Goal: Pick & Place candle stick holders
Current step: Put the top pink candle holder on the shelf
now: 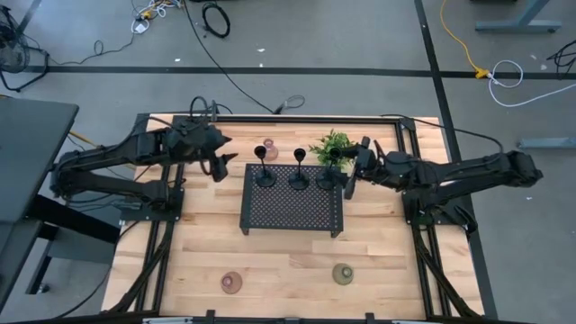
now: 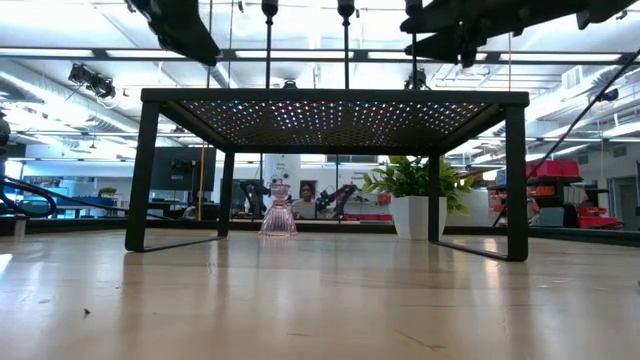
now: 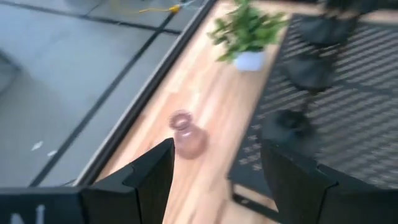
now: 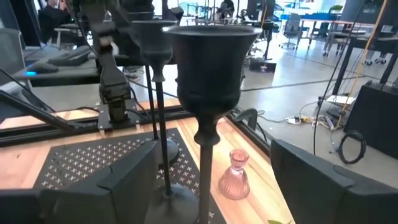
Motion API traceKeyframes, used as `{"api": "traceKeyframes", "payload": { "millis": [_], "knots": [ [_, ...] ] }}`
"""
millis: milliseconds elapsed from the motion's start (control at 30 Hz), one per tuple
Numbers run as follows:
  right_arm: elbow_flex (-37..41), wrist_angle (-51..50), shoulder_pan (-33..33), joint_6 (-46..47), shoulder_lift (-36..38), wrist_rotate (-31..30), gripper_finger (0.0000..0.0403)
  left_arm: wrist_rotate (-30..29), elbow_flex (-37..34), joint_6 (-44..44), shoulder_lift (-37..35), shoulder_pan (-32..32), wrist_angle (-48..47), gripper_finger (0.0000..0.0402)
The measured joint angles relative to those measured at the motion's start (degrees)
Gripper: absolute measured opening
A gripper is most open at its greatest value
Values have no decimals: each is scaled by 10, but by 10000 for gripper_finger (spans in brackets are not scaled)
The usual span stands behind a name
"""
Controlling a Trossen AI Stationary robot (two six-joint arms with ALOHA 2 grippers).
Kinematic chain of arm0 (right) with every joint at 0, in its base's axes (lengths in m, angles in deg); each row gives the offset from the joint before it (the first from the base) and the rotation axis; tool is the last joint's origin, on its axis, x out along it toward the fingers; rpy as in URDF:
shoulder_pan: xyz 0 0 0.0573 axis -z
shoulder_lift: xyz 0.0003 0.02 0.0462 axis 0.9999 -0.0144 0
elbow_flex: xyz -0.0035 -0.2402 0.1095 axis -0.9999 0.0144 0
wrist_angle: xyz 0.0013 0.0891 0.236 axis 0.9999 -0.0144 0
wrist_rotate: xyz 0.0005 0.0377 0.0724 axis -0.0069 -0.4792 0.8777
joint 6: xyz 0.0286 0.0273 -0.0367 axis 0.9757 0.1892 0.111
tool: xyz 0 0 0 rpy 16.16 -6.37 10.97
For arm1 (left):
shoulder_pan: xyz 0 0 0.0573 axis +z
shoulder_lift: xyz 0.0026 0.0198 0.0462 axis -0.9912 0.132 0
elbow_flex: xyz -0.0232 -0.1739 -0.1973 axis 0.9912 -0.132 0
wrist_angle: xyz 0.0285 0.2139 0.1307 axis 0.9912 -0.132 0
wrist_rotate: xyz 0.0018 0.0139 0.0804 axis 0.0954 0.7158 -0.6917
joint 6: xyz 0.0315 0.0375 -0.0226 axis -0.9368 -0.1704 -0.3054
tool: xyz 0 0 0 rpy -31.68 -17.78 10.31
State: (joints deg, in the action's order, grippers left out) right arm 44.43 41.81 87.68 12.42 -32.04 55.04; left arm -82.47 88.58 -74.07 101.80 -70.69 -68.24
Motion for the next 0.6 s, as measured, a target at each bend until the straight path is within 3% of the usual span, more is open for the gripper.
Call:
{"api": "traceKeyframes", "payload": {
  "millis": [100,367,500,600],
  "knots": [
    [0,-19,-2,0,13,0,307,-35,0,-1,26,7,-2,238],
    [-1,-93,-2,23,51,0,307,-37,0,-46,146,64,11,238],
    [-1,-144,-3,39,73,2,307,-32,0,-75,192,107,40,238],
    [-1,-181,-10,50,89,1,307,6,0,-89,215,148,70,238]
  ]
}}
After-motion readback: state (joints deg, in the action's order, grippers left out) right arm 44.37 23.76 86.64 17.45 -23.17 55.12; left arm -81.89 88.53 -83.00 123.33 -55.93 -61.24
